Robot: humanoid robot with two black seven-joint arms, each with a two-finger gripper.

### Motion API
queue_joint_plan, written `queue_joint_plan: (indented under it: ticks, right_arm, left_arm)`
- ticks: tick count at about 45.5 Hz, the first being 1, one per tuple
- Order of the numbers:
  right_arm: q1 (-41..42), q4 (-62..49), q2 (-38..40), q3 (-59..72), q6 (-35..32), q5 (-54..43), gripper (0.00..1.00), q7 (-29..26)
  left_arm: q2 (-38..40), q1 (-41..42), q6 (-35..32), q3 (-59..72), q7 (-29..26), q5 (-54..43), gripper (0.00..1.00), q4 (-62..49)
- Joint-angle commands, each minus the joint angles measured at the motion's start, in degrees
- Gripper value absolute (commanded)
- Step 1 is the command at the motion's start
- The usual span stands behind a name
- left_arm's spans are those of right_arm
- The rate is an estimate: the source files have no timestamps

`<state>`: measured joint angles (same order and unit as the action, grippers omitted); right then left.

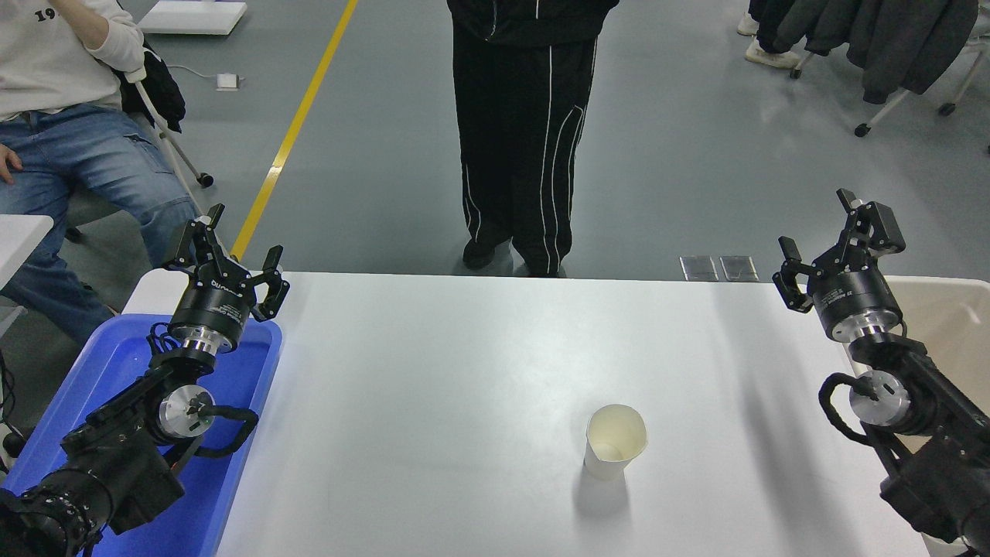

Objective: Dispose of the paper cup in the dustbin

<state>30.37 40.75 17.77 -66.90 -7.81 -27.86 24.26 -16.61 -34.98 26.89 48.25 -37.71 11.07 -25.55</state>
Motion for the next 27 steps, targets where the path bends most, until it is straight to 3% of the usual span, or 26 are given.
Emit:
queue_joint_plan:
  ticks: [1,27]
  right_arm:
    - [-0.05,0.03,0.07,0.01,-0.01,0.0,0.99,0.0]
    - [-1.81,-0.05,-0.02,-0.34,-0.36,0.35,0.99,0.09]
  left_arm:
    - [0.0,0.0,0.0,0.01,0.09,0.0,1.0,-0.03]
    - [0.0,0.0,0.0,0.01,0.0,0.0,1.0,-0.03]
